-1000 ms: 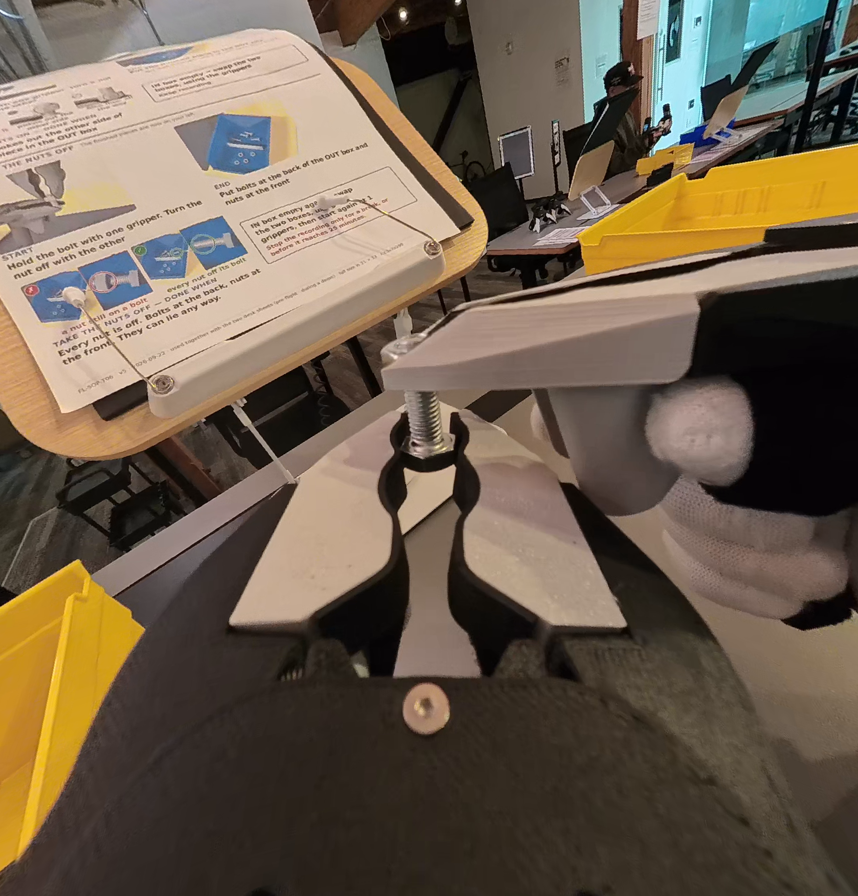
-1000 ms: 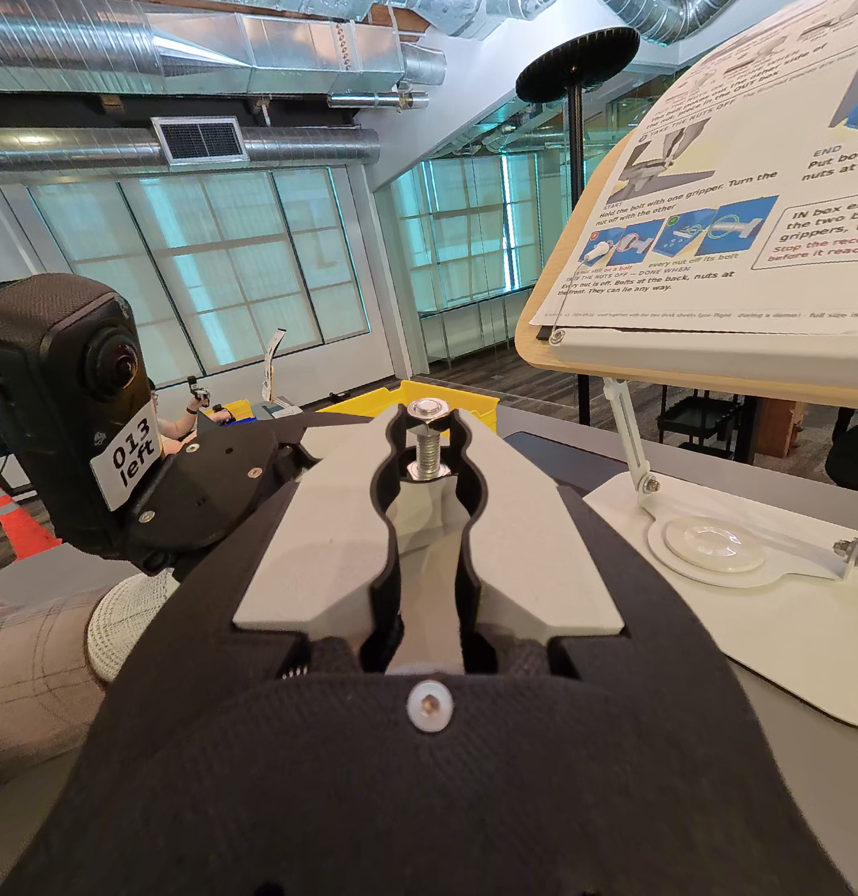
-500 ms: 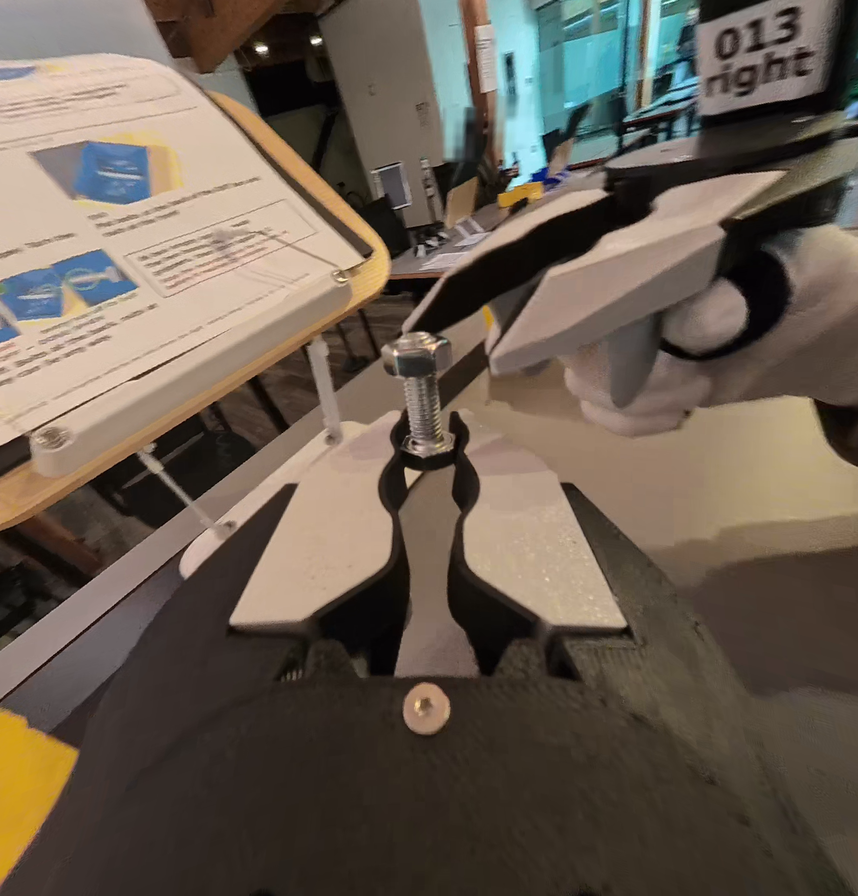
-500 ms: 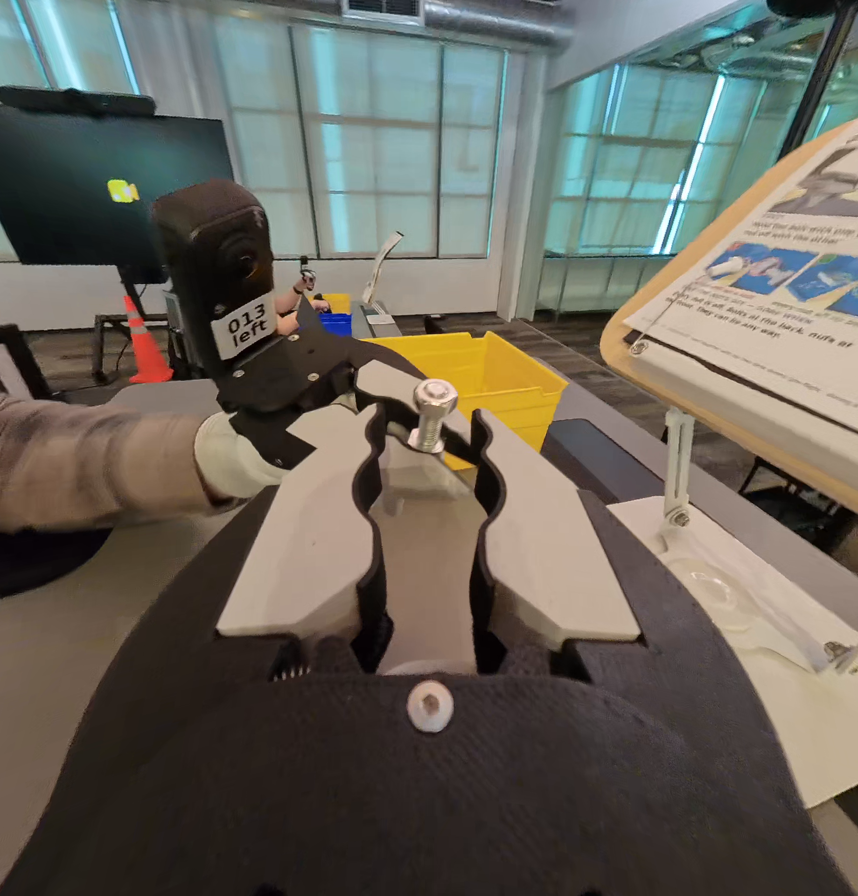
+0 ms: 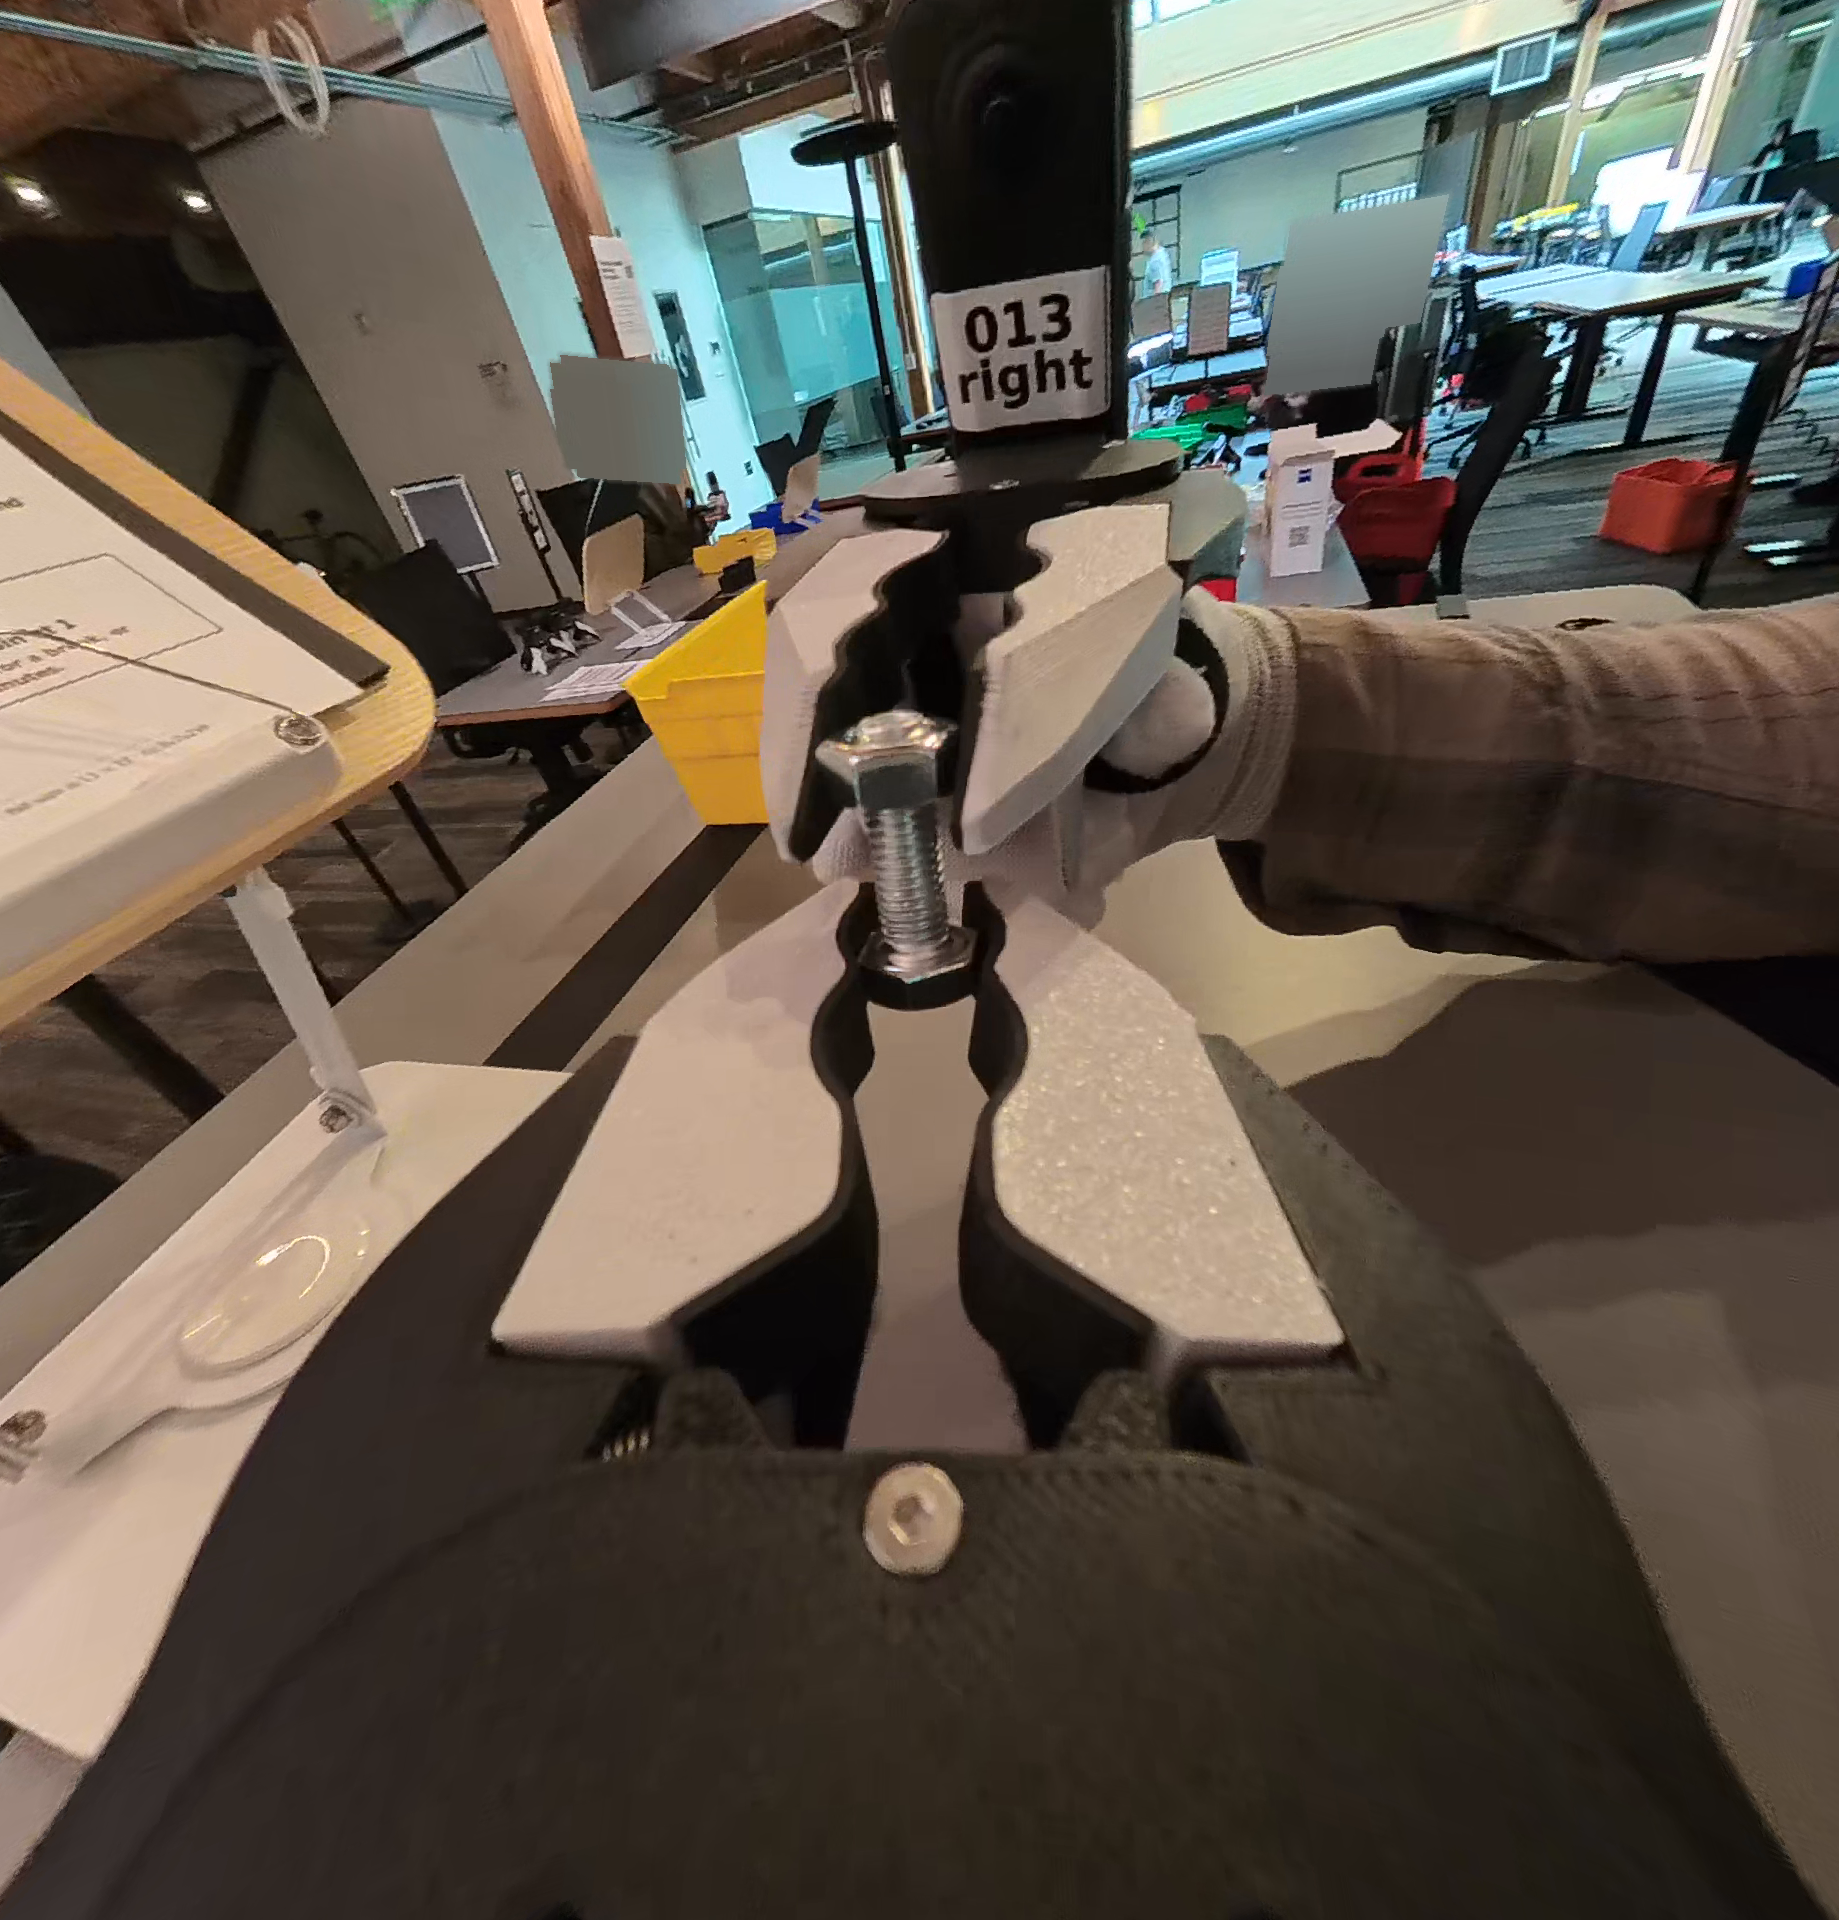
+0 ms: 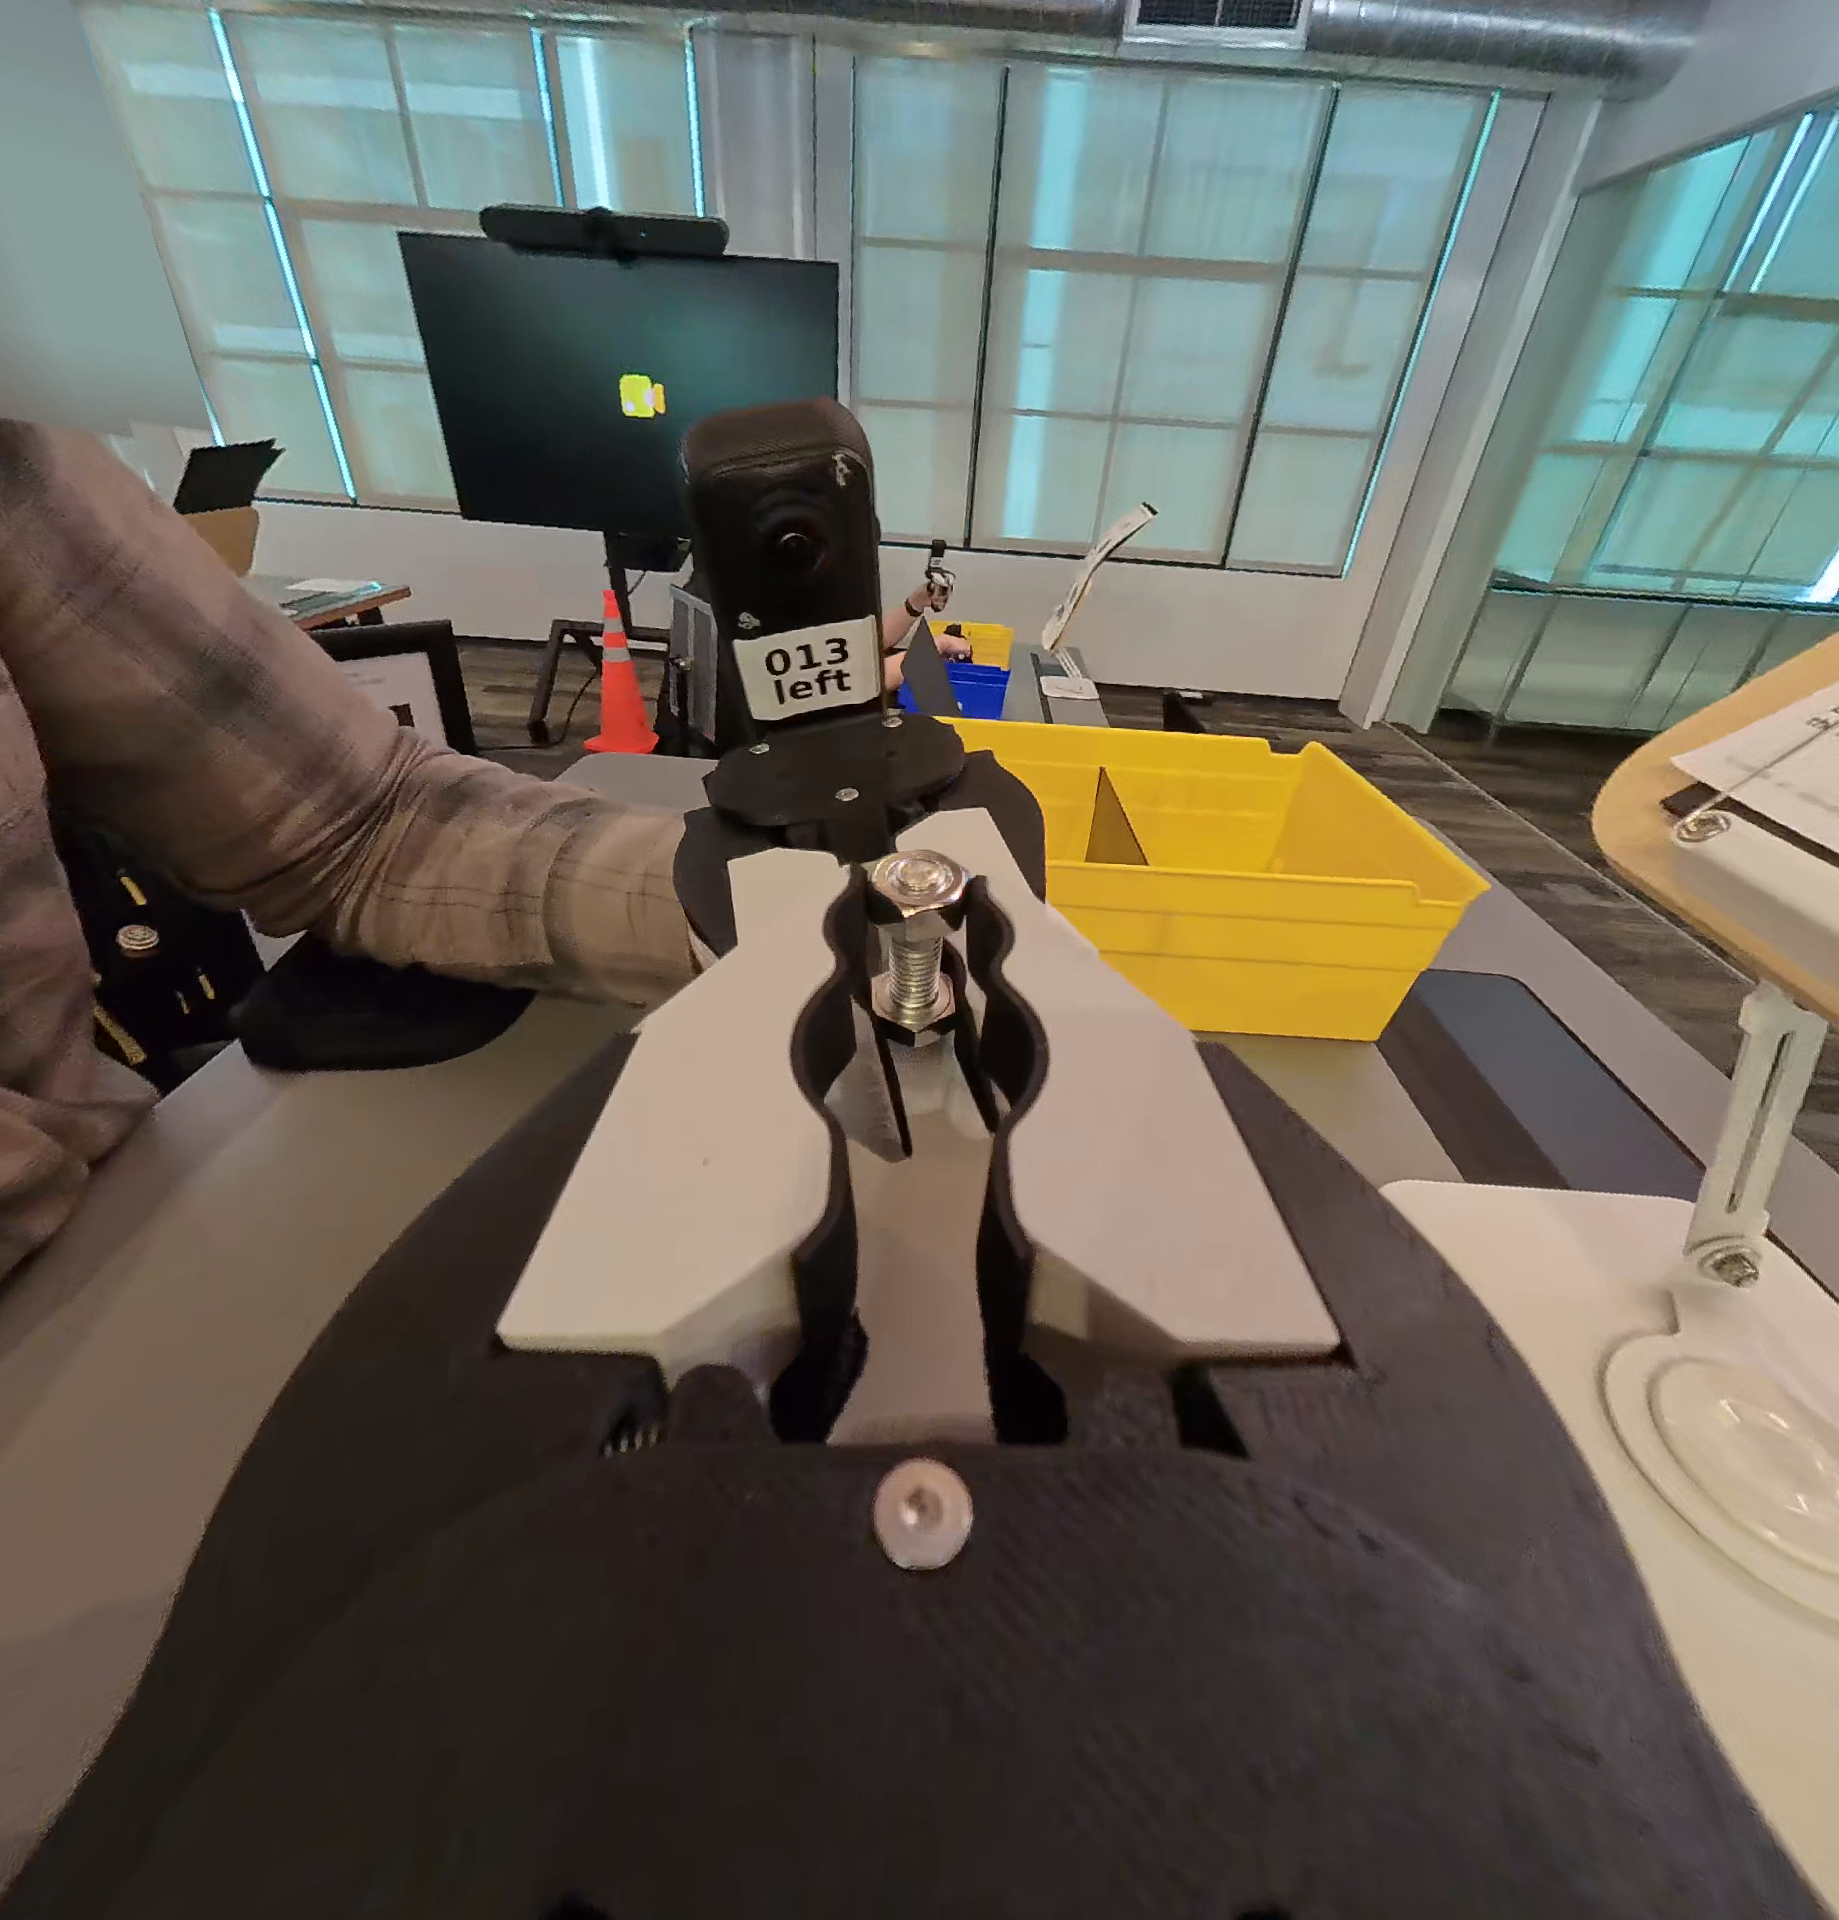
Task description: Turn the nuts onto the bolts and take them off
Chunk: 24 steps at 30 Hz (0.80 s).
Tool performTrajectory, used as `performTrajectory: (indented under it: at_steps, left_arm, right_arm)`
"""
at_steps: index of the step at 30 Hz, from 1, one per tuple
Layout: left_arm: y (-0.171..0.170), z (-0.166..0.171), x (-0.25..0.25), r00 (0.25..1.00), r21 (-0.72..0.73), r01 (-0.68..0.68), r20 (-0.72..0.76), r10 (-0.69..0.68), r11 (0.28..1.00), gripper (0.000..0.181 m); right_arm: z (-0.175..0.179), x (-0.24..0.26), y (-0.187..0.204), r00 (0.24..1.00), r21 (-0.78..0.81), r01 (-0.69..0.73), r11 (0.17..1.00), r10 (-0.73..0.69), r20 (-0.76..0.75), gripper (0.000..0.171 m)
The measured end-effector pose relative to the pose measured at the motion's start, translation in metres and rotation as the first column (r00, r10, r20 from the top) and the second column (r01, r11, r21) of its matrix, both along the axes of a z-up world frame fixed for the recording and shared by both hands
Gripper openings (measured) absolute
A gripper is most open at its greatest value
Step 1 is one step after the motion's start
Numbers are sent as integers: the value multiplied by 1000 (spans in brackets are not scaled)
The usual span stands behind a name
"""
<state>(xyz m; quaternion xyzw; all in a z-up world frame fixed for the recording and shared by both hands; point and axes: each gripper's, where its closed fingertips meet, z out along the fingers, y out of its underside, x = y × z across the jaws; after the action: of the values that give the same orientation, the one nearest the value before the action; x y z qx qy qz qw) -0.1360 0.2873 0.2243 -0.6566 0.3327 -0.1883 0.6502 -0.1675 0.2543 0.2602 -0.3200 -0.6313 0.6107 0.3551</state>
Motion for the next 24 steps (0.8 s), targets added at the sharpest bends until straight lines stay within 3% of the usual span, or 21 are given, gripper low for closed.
performTrajectory:
  at_steps: [3,8,11,15,17,19,22,24]
  left_arm:
    - [9,-1,-10,997,-3,-79,-8,79,997,15]
    - [32,-7,-46,947,-9,-322,-29,321,947,15]
    - [43,-14,-73,866,12,-492,-88,491,870,15]
    - [46,-21,-84,843,-6,-535,-75,533,845,15]
    - [46,-20,-85,847,-12,-529,-63,527,849,15]
    - [45,-18,-81,864,-15,-501,-55,500,865,15]
    - [38,-14,-66,921,-32,-390,-13,389,920,15]
    - [33,-11,-54,951,-38,-307,11,308,951,15]
  right_arm:
    - [-1,-8,9,998,-3,65,998,-64,16,16]
    - [-7,-37,32,956,-40,289,956,-286,65,16]
    - [-14,-58,46,873,-78,484,871,-475,109,16]
    - [-21,-72,48,745,-90,667,740,-657,114,16]
    - [-21,-73,49,747,-89,664,742,-654,118,16]
    - [-14,-69,47,791,-102,611,785,-605,85,33]
    - [-11,-62,34,893,-74,448,891,-443,77,43]
    - [-8,-52,25,936,-42,351,936,-349,40,39]
